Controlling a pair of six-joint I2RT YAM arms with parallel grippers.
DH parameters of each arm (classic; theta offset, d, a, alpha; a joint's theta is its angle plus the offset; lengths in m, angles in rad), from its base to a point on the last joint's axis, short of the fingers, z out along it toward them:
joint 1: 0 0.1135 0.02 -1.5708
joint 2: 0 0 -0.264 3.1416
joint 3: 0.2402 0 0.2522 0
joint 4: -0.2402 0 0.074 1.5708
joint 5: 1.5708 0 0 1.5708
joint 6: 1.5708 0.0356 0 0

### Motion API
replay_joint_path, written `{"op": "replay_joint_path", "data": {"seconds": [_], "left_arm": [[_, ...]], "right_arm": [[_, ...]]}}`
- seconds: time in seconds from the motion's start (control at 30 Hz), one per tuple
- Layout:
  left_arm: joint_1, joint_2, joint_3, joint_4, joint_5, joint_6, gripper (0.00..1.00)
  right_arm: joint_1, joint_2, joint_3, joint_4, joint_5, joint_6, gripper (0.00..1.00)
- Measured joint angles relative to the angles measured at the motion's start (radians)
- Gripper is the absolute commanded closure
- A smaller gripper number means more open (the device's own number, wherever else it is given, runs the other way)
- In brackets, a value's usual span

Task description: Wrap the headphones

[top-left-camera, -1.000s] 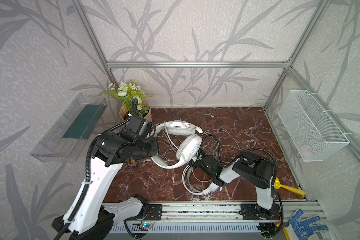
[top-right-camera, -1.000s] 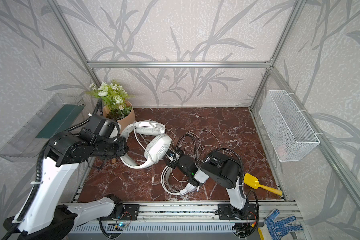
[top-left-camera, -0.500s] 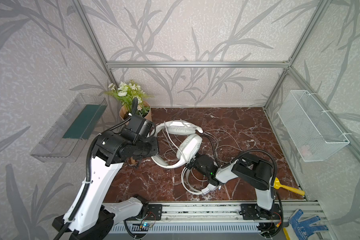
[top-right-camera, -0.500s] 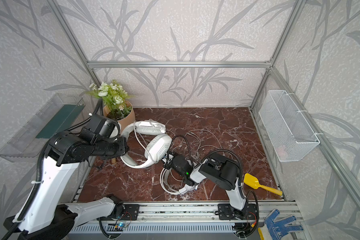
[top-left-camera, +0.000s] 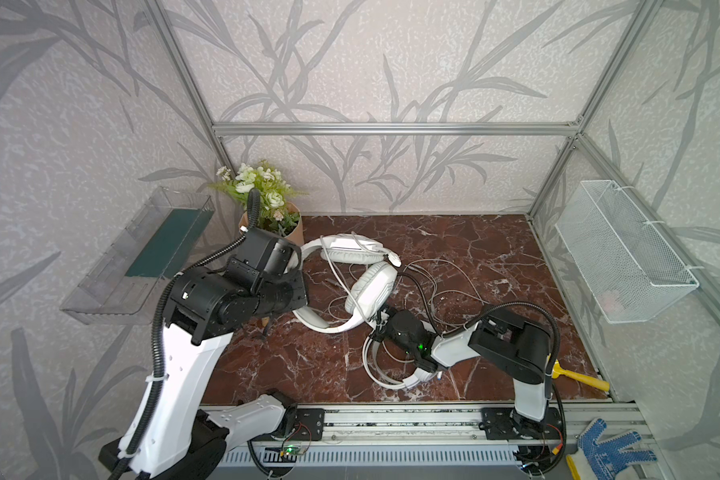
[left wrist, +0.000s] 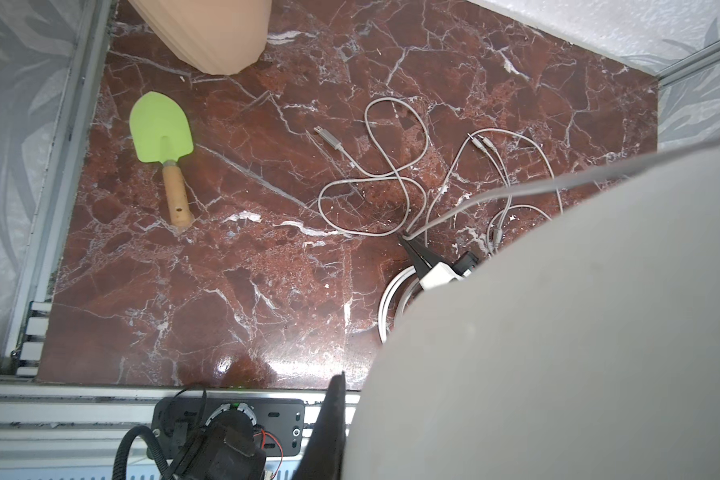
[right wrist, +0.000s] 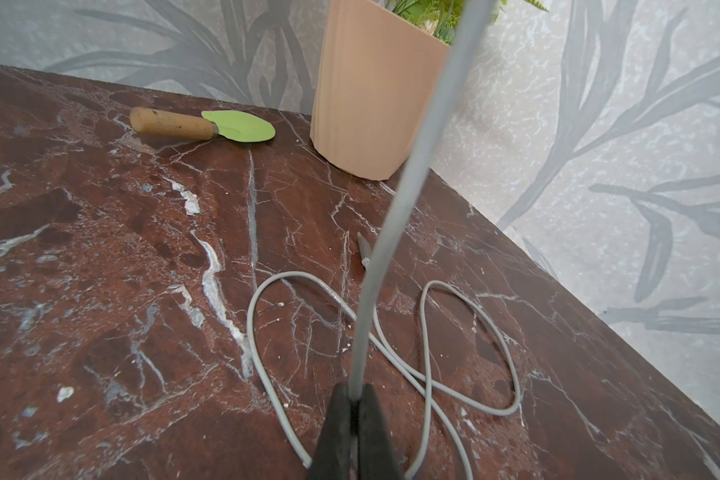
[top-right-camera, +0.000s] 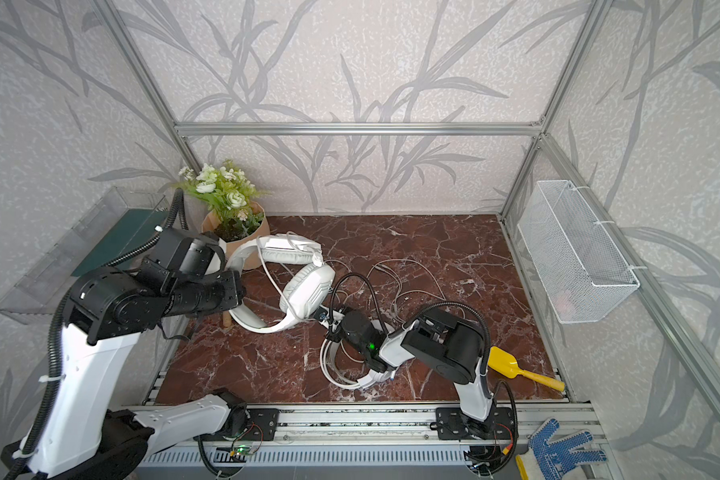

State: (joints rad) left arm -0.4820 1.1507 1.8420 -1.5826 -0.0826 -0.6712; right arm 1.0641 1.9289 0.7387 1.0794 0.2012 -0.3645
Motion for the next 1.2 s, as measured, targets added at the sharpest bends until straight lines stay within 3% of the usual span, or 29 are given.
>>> {"op": "replay_joint_path", "data": {"seconds": [0.27, 0.6, 1.03, 1.2], "left_arm": [[0.023, 0.048, 0.058, -0.011, -0.120, 0.025, 1.00], [0.257, 0.084, -0.001, 0.053, -0.109, 0.090, 1.00], [0.263, 0.122, -0.128, 0.165, -0.159, 0.105, 1.00], [0.263, 0.126, -0.249, 0.225, -0.156, 0.112, 1.00]], "right_arm": [[0.150, -0.161, -0.074, -0.058, 0.042, -0.084, 1.00], [0.304, -0.415, -0.149, -0.204, 0.116, -0.134, 1.00], [0.319, -0.624, -0.127, -0.503, 0.114, -0.104, 1.00], [0.323, -0.664, -0.047, -0.634, 0.177, -0.155, 1.00]]}}
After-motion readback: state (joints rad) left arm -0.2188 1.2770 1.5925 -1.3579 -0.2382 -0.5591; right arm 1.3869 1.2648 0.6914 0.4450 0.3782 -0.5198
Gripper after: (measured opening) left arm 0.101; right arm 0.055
